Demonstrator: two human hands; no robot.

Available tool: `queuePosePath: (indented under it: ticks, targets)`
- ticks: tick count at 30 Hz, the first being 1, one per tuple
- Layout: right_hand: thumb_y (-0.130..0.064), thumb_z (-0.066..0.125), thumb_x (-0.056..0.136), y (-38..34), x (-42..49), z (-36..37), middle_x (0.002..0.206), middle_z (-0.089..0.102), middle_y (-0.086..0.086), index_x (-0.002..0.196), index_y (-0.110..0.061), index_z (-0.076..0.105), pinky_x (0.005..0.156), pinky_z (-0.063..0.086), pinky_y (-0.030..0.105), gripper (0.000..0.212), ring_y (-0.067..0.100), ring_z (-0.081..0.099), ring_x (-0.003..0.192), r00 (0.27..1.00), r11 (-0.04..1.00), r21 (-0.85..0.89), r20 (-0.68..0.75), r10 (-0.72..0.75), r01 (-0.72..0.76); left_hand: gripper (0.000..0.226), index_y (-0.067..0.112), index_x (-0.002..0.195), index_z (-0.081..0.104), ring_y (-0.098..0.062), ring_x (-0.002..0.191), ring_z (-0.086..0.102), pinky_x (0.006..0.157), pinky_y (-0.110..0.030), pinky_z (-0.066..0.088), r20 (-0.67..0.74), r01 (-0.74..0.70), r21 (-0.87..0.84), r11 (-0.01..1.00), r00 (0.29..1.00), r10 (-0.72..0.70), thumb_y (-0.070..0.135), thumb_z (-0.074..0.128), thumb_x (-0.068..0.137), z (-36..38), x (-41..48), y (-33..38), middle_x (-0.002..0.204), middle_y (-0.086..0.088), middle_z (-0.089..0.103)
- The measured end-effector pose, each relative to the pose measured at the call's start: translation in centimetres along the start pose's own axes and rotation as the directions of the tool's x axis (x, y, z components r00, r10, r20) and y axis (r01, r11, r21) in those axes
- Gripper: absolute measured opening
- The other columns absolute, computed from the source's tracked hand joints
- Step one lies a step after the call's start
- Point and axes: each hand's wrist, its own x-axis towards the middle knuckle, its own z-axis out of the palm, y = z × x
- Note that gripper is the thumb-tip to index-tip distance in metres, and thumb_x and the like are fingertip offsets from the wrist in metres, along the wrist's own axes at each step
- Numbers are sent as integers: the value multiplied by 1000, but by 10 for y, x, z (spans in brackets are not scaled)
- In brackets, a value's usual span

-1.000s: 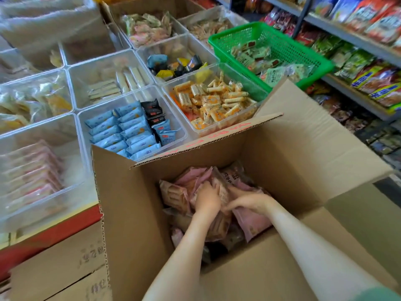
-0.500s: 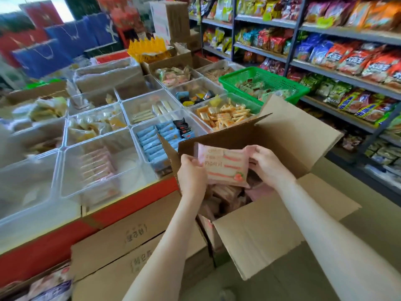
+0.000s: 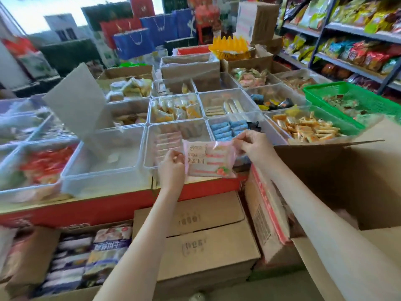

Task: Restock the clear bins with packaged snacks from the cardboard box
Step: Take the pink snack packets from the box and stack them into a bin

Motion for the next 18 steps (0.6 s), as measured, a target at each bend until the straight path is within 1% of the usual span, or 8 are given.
queuePosePath:
  ticks: [4,6,8,10,13,15,16,18]
  targets:
    - [-2,59,90,-3,60,82,63,62,4,73,-14,61,67,52,30,21,15,59,59,999,998,-59,47,5,-2,19,24,87,60,-27,78,62,73,-43,52,-59,58,34,998,997,-56,14,44,93,-48,69,-30,88,-11,68]
    - [-5,59,90,3,89,120,64,64,1,72,-19,61,70,53,32,23,15,62,62,998,995,-102,55,10,-4,19,27,90,57,-30,83,65,76,-47,55,-48,74,47,996,996,-72,15,43,93,-63,103,-44,88,-9,67]
    - [-4,59,90,12,116,150,66,65,-2,72,-18,60,68,52,25,23,11,62,63,998,991,-129,56,28,-20,19,23,102,54,-29,83,65,70,-43,56,-2,83,61,995,997,-83,11,42,94,-72,134,-55,90,-10,67]
    - [-4,58,90,25,139,172,68,65,-1,77,-13,62,68,51,25,16,12,63,65,998,988,-147,30,58,-53,25,21,116,49,-25,78,65,59,-35,52,65,99,108,989,992,-106,11,41,94,-71,163,-66,92,-11,66]
    - [-5,59,89,51,165,193,70,66,2,77,-11,63,73,53,31,14,17,65,69,989,975,-170,7,145,-142,29,20,122,47,-26,89,66,73,-40,57,176,185,108,977,963,-202,32,35,98,-60,195,-81,103,-10,65]
    - [-4,59,89,70,176,203,70,67,2,73,-16,61,73,54,33,20,20,66,70,977,959,-201,24,210,-201,45,20,123,48,-26,94,65,82,-44,56,216,275,128,953,930,-297,49,27,97,-50,213,-94,109,-9,63]
    - [-5,59,89,79,180,208,70,67,3,72,-17,60,73,54,33,21,20,66,71,970,949,-218,37,240,-227,51,18,125,49,-26,94,64,83,-43,55,232,294,172,940,915,-329,52,24,96,-45,222,-100,112,-10,63]
    - [-7,60,87,94,185,215,69,67,3,70,-17,60,70,54,30,20,19,65,70,949,926,-249,66,309,-284,46,8,126,50,-28,95,63,83,-40,54,244,298,310,903,893,-378,39,28,100,-38,236,-109,118,-15,61]
